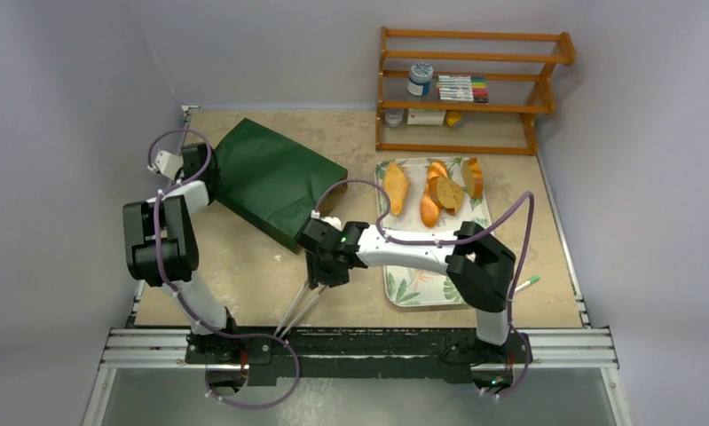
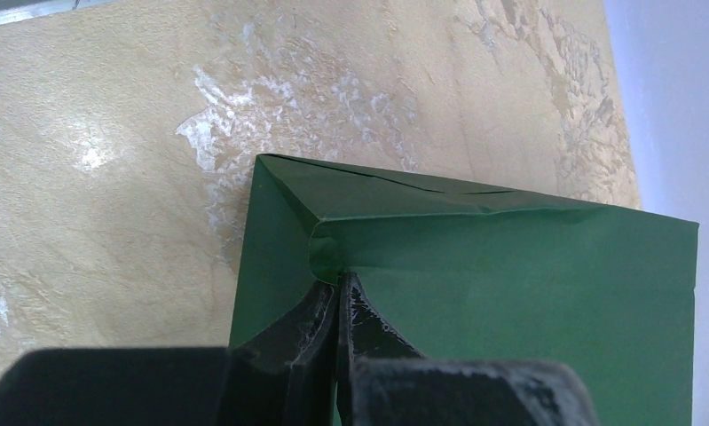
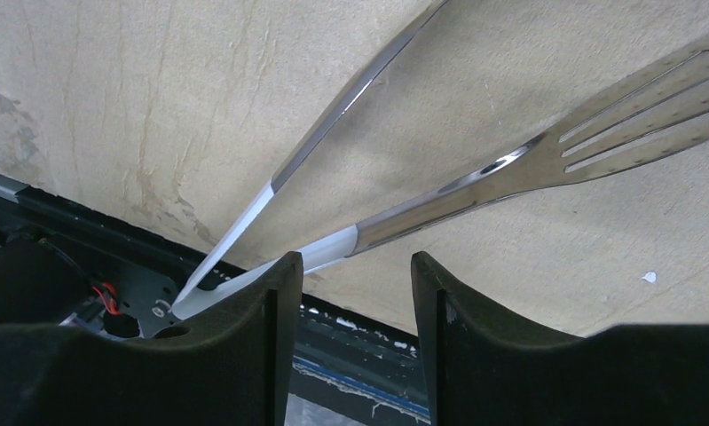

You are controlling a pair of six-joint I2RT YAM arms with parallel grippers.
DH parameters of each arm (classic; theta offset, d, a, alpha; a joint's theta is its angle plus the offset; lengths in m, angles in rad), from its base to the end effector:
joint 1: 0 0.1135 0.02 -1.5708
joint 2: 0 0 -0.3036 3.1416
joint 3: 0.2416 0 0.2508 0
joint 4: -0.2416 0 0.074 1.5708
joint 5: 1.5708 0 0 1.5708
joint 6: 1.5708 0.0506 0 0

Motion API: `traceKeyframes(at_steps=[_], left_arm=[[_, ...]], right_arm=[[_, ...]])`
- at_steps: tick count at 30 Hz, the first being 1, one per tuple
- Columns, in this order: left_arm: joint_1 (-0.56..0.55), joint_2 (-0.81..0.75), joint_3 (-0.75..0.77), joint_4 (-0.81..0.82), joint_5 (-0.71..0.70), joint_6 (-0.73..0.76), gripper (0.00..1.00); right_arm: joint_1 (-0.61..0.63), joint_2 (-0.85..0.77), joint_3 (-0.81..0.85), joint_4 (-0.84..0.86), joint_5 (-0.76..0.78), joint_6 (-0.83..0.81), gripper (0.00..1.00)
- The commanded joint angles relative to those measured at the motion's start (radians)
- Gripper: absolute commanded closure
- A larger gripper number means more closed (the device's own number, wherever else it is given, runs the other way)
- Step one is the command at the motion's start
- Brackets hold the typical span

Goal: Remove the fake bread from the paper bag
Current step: Pick up the clamp at the center of the board.

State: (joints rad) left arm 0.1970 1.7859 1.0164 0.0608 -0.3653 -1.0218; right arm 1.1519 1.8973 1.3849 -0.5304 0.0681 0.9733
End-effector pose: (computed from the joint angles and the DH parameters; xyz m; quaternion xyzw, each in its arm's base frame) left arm 0.3824 0.0947 0.2048 -0.5736 0.6892 -0.0135 0.4426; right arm 0.1747 0.3839 0.2264 -0.0772 0.9617 0.2118 0.1556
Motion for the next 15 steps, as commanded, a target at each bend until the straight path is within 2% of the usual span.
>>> traceKeyframes(at_steps=[1, 11, 15], left_arm=[[0.01, 0.023, -0.023, -0.018, 0.017, -0.008, 1.0], [0.01, 0.035, -0.028, -0.012, 0.019, -0.013, 1.0], [0.01, 0.039, -0.029, -0.009, 0.019, -0.013, 1.0]], right_arm=[[0.005, -0.019, -0.015, 0.002, -0.001, 0.039, 0.5], [-0.009, 0.073, 0.016, 0.044, -0.017, 0.038, 0.5], [-0.029, 0.096, 0.022, 0.045, -0.008, 0.017, 0.56]])
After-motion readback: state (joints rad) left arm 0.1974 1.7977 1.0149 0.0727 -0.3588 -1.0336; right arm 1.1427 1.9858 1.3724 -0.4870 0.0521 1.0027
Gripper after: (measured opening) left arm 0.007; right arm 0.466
